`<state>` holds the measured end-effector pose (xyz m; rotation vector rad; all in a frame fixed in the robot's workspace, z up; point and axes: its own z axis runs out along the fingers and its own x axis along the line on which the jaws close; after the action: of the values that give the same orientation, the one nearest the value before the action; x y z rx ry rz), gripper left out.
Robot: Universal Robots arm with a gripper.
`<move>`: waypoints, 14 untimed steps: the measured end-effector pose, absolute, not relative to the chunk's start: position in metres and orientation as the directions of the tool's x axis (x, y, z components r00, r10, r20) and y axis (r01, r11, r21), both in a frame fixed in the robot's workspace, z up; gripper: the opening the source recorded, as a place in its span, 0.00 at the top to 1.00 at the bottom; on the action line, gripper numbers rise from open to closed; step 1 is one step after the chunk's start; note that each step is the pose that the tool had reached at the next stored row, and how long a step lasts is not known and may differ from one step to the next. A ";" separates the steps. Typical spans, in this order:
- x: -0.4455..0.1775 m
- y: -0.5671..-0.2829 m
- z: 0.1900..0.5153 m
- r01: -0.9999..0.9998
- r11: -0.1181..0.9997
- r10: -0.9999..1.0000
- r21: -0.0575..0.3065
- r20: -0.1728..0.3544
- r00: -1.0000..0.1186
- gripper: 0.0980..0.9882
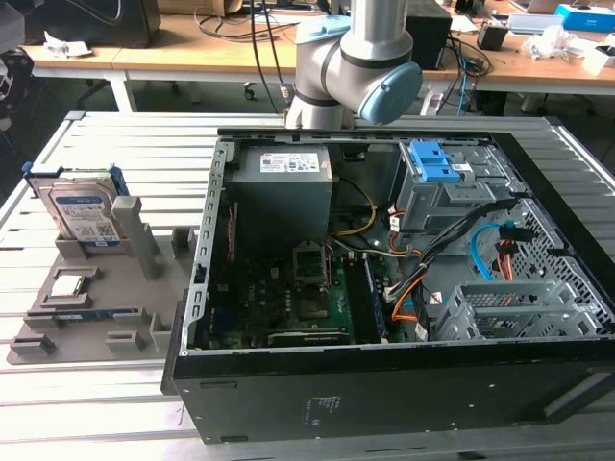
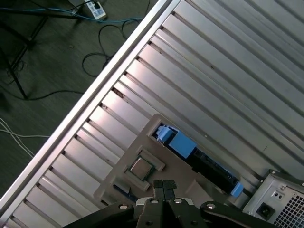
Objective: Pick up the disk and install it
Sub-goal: 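Pick up the disk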
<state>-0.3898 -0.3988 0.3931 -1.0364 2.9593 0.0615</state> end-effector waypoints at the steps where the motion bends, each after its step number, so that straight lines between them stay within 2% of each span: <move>1: -0.390 -0.399 0.393 -0.634 0.772 -0.634 0.035 -0.018 -0.773 0.99; 14: -0.390 -0.399 0.393 -0.714 0.699 -0.714 0.035 -0.018 -0.700 0.99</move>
<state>-0.3898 -0.3989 0.3931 -1.2157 2.8930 0.0613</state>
